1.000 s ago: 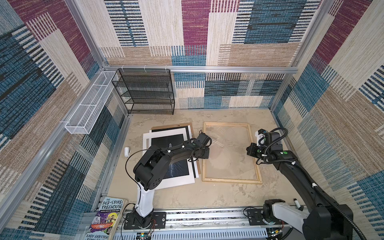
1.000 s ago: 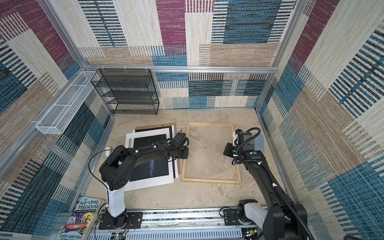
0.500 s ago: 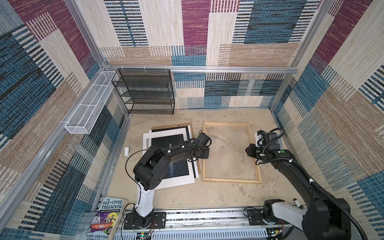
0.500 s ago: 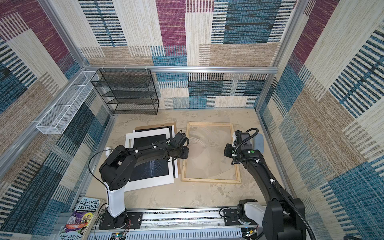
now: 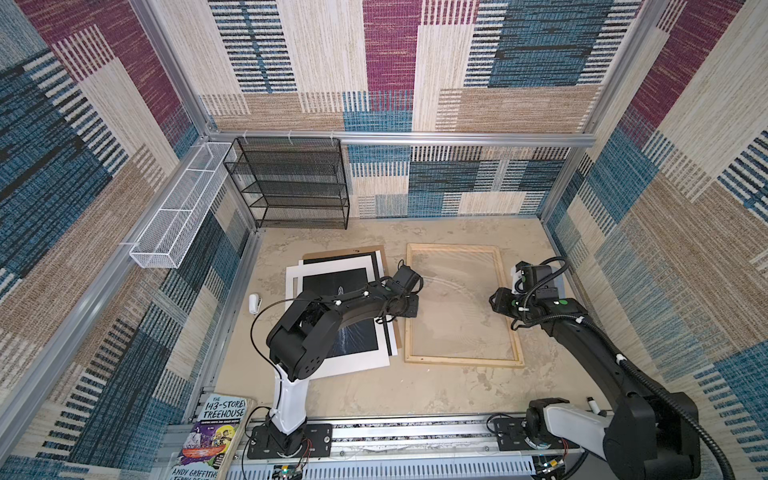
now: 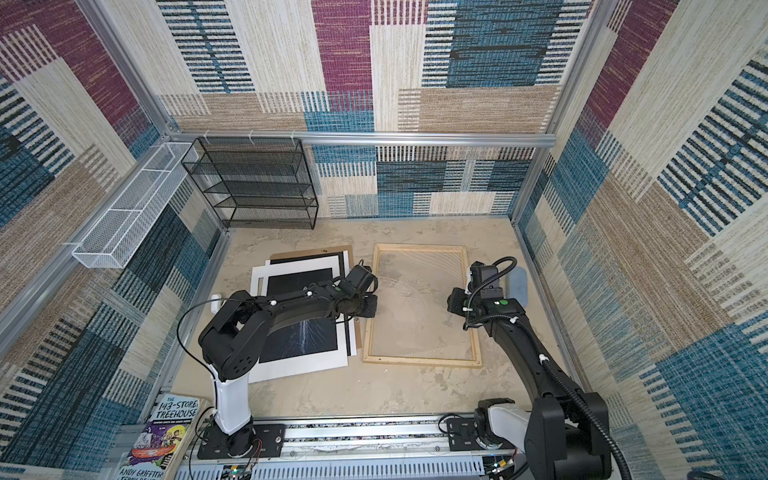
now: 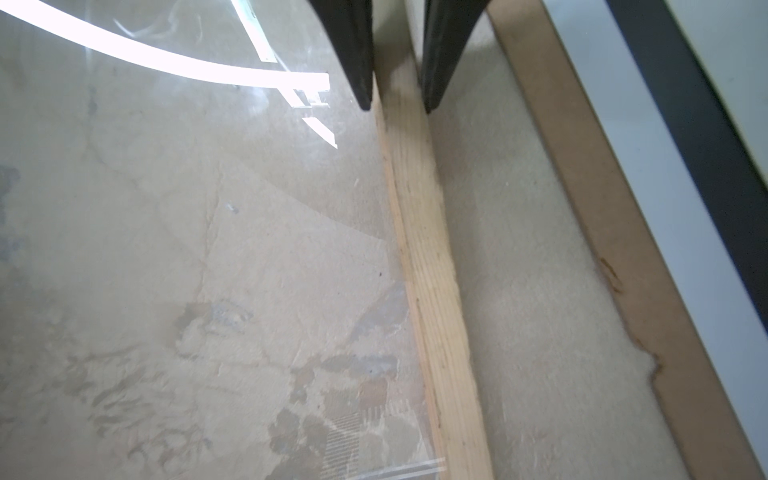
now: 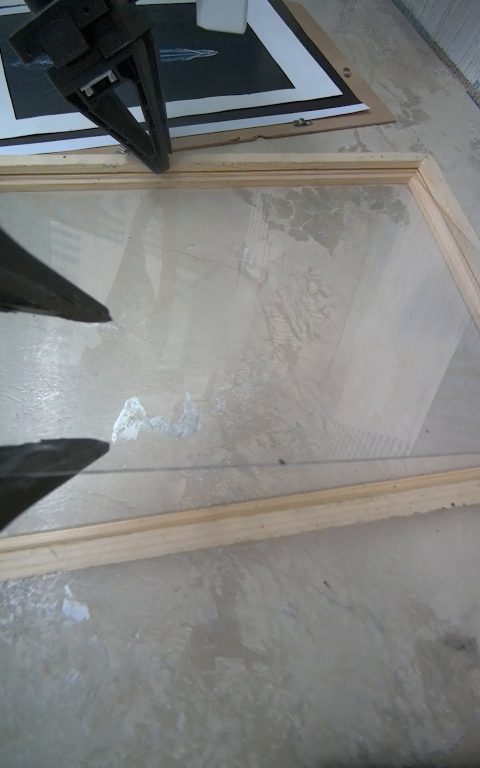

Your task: Put the photo into the frame

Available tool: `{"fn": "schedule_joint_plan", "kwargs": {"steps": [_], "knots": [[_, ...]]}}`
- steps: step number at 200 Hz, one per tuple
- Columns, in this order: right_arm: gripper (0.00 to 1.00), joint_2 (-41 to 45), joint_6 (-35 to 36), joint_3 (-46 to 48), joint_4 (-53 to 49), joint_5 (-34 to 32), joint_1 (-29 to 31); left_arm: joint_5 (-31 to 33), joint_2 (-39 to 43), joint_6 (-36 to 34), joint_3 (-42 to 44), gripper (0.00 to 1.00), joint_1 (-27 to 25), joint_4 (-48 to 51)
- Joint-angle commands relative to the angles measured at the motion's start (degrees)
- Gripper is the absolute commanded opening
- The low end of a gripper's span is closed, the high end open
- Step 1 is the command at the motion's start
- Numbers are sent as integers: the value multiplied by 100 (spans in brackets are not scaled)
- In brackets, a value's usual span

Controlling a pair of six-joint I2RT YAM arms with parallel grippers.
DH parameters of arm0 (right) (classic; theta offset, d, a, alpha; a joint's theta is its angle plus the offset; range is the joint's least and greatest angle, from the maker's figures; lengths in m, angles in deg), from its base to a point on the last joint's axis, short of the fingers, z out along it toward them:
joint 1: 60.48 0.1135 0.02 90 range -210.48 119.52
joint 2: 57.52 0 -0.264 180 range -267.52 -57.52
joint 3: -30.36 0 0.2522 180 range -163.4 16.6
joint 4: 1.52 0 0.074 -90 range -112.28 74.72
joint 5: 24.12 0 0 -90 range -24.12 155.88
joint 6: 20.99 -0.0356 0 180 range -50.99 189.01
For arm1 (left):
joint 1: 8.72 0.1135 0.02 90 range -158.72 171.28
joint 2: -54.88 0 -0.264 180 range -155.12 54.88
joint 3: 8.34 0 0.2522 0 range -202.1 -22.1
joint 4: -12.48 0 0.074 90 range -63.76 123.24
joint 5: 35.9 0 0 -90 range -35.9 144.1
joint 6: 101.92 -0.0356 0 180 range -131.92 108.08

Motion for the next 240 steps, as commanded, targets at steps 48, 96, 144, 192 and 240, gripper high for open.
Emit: {"fn": "schedule_joint_plan", "kwargs": {"steps": [48,96,144,192,240], "knots": [[57,-94,-80,-18,161,-101,19,-461,7,-254,3,13,-29,-26],[63,-164,-98,0,169,-162,18,-461,3,-257,2,12,-28,-16],[69,-318,-167,-35,89,-401,23,-443,3,-272,2,12,-26,3],[75,-550,-207,-107,4,-647,19,-375,3,-251,6,11,-30,30],[76,-819,-273,-167,-58,-956,19,-168,80,-50,106,11,-26,-44]]}}
